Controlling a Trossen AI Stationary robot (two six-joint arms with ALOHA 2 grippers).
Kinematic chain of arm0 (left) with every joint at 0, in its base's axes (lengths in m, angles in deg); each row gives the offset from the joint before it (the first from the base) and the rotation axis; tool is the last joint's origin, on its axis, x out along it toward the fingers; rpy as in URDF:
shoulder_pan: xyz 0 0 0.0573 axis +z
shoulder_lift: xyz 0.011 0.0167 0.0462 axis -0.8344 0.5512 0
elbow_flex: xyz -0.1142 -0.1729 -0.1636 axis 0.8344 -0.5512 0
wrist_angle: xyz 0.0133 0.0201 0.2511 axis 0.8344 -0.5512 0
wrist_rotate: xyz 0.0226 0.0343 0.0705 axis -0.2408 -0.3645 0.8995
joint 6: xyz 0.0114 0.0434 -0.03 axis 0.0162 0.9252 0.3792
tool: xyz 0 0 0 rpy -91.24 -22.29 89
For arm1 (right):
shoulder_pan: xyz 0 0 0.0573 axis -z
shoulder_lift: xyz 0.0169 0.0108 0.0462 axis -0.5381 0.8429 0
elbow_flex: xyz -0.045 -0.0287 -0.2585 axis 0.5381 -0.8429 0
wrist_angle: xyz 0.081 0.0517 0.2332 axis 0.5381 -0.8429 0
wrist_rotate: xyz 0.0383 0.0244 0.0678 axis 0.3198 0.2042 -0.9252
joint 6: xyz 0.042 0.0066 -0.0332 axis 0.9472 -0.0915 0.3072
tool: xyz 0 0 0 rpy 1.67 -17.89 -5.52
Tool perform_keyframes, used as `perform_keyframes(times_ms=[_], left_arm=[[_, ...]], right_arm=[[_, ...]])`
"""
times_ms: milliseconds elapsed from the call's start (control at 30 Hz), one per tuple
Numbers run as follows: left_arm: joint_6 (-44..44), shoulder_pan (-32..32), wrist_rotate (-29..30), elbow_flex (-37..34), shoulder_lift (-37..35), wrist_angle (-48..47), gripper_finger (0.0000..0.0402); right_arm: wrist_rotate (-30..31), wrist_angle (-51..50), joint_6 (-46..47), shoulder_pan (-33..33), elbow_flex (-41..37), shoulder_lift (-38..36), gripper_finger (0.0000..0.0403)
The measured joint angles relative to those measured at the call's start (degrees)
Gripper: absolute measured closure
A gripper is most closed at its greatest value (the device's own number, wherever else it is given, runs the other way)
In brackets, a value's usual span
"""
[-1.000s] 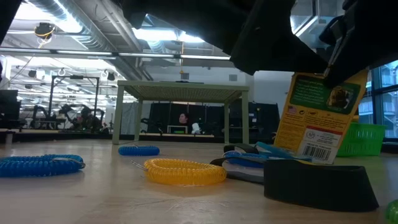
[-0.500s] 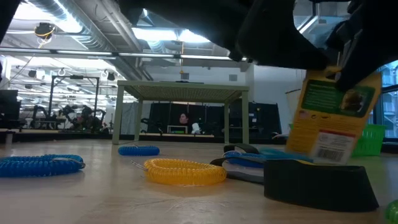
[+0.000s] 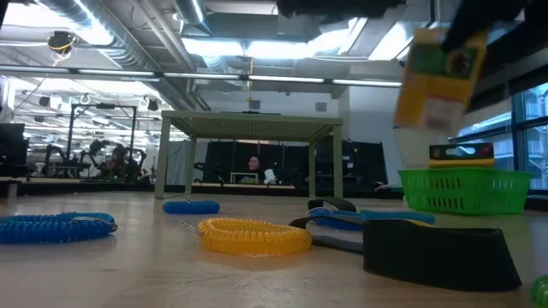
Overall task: Pick & Place Office Desk Supplies
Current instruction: Put the crayon box into the green bin
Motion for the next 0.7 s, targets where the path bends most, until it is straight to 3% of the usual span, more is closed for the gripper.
perform_keyframes(times_ms=[167,300,367,700], left_arm=[[1.62,-1.2,0.09,0.02,0.08,0.01,0.026],[1.67,-1.16,-0.56,0.02,0.14,-0.3,0.0261],[1.63,-1.15,-0.52,0.02,0.14,0.29,0.0262],[1.65,-1.67,-0.53,0.02,0.14,0.13,0.0263]], right_arm=[[3.15,-4.46,1.5,2.62,0.46,-3.69,0.0401],[-2.19,-12.26,4.1,5.91,0.32,-4.12,0.0401],[-1.96,-14.59,5.93,7.62,-0.67,-4.14,0.0401],[-9.87,-13.98,4.43,15.57,-10.76,-4.09,0.0398]])
